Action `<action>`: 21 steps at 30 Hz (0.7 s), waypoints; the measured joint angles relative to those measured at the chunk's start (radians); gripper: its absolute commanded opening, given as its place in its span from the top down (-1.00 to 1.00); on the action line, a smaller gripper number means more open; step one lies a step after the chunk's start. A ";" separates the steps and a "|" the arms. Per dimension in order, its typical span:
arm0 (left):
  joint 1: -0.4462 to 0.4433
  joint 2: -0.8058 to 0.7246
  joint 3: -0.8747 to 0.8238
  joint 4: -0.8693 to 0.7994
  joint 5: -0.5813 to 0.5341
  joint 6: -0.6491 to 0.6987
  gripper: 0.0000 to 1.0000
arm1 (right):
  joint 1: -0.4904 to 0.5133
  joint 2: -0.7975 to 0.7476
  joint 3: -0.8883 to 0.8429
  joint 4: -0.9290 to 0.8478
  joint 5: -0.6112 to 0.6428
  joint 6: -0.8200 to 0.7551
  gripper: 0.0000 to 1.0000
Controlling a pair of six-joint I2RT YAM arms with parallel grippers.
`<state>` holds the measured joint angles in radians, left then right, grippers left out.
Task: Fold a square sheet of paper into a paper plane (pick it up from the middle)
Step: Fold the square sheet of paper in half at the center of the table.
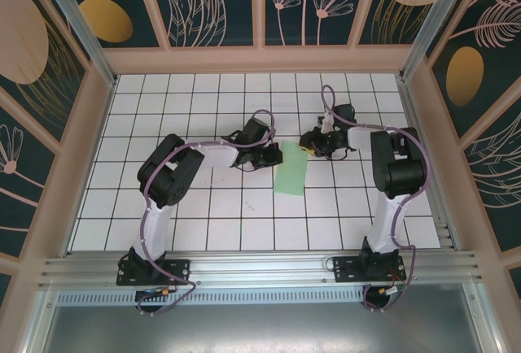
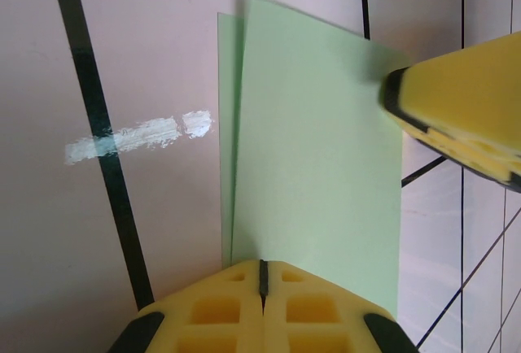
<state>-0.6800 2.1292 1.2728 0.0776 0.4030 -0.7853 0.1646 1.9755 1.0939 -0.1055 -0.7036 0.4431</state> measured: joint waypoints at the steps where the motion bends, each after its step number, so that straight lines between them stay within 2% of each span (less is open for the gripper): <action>1: 0.000 0.000 0.001 0.000 0.000 0.000 0.90 | -0.003 0.000 0.002 -0.003 -0.001 0.000 0.40; 21: 0.000 0.001 0.001 0.000 0.000 0.007 0.90 | -0.004 -0.011 0.112 -0.086 0.019 -0.020 0.40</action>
<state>-0.6800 2.1300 1.2739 0.0776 0.4034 -0.7784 0.1604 1.9648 1.2057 -0.1917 -0.6842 0.4232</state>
